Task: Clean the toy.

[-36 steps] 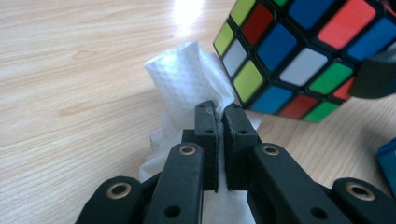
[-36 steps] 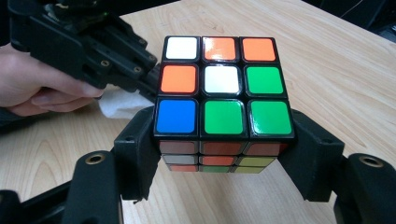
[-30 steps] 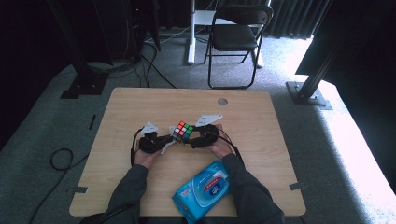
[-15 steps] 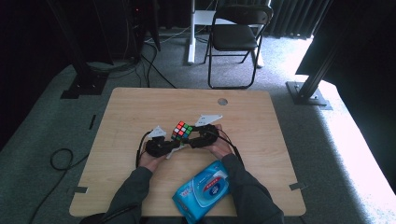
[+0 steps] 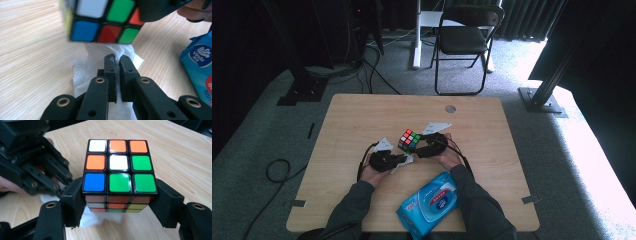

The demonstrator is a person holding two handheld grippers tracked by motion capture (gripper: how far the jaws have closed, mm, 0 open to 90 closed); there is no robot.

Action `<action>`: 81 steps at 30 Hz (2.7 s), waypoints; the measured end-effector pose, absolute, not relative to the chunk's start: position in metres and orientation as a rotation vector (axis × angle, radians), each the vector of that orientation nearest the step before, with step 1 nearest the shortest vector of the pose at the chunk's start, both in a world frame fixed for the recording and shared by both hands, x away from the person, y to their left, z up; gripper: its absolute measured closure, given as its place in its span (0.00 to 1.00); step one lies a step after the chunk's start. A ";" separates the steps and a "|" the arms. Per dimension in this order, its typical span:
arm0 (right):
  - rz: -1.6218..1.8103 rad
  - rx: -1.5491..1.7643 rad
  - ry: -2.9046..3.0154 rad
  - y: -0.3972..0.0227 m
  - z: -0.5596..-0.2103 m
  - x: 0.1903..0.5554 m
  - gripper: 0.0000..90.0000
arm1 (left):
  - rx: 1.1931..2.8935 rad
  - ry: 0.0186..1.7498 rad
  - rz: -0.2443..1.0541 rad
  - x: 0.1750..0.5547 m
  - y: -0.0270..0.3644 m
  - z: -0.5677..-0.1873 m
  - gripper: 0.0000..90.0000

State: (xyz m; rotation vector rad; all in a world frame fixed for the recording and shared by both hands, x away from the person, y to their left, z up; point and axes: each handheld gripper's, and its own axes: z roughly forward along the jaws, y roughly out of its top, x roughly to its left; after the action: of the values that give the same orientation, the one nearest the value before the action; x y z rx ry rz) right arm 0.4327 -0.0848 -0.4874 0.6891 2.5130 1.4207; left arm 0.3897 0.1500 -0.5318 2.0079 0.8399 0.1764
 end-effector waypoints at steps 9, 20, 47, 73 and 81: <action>1.383 0.734 2.500 -0.089 -0.492 0.435 0.38 | 1.975 0.937 0.218 0.390 0.172 -0.533 0.95; 1.278 0.812 2.494 -0.091 -0.500 0.438 0.38 | 1.971 0.952 0.215 0.391 0.173 -0.536 0.95; 1.118 0.897 2.496 -0.091 -0.515 0.444 0.38 | 1.984 0.955 0.202 0.391 0.171 -0.541 0.95; 1.201 0.892 2.467 -0.095 -0.505 0.437 0.36 | 1.982 0.955 0.199 0.391 0.171 -0.541 0.94; 1.233 0.882 2.463 -0.098 -0.504 0.436 0.37 | 1.981 0.955 0.199 0.391 0.171 -0.541 0.94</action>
State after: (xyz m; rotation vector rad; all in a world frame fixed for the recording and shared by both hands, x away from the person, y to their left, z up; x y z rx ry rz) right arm 0.4364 -0.0976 -0.5035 0.8815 2.4632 1.2327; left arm 0.3910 0.1706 -0.5414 1.9813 0.9547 0.1989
